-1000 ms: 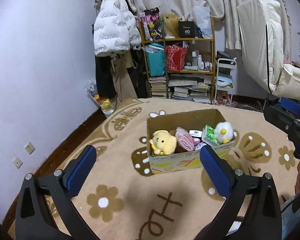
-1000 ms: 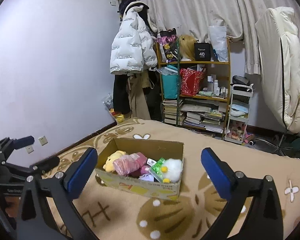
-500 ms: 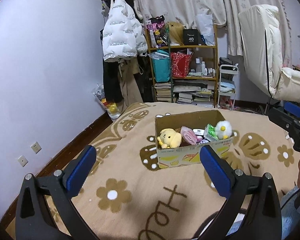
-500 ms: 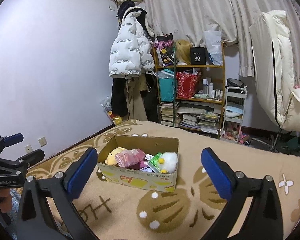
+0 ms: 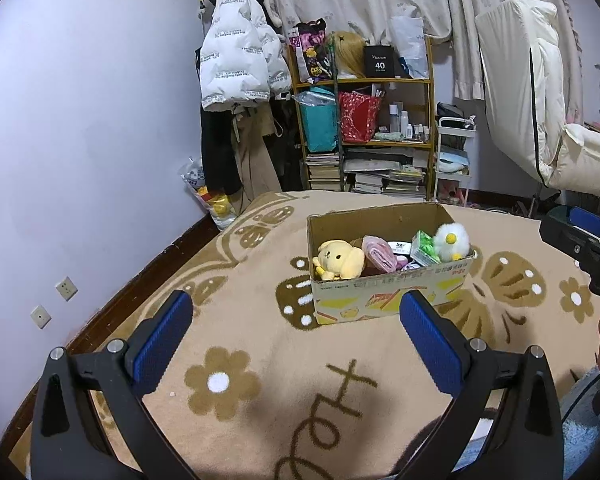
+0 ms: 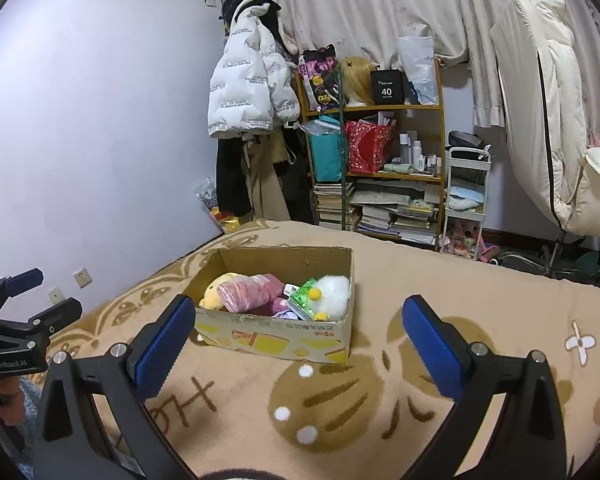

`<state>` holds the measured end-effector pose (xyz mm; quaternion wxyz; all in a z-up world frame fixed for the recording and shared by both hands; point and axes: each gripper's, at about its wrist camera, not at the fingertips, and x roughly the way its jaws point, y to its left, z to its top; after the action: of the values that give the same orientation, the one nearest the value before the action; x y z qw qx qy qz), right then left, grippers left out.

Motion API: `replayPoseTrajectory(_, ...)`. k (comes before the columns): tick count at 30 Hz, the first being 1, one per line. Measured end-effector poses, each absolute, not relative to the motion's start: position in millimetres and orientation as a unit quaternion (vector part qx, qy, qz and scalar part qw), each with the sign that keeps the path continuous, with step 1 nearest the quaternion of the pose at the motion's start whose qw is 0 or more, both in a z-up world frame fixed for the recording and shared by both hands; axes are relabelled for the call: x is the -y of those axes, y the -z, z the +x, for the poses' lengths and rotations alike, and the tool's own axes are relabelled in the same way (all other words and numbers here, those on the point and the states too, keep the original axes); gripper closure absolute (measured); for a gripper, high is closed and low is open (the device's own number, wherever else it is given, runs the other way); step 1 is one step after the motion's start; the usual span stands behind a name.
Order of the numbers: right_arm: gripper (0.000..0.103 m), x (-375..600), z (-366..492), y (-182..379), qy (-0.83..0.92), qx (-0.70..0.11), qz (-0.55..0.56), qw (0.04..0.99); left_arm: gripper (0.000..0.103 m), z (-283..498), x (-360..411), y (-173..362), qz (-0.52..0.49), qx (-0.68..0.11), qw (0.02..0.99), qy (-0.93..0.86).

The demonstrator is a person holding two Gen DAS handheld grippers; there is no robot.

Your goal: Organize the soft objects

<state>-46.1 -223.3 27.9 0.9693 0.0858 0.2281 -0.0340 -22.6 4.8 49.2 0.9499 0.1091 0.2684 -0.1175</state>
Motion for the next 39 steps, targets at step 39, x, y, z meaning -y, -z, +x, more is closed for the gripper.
replayPoseTrajectory(39, 0.0, 229, -30, -9, 0.036, -0.255, 0.091, 0.962, 0.001, -7, 6, -28, 0.114, -0.284, 0.945, 0.117)
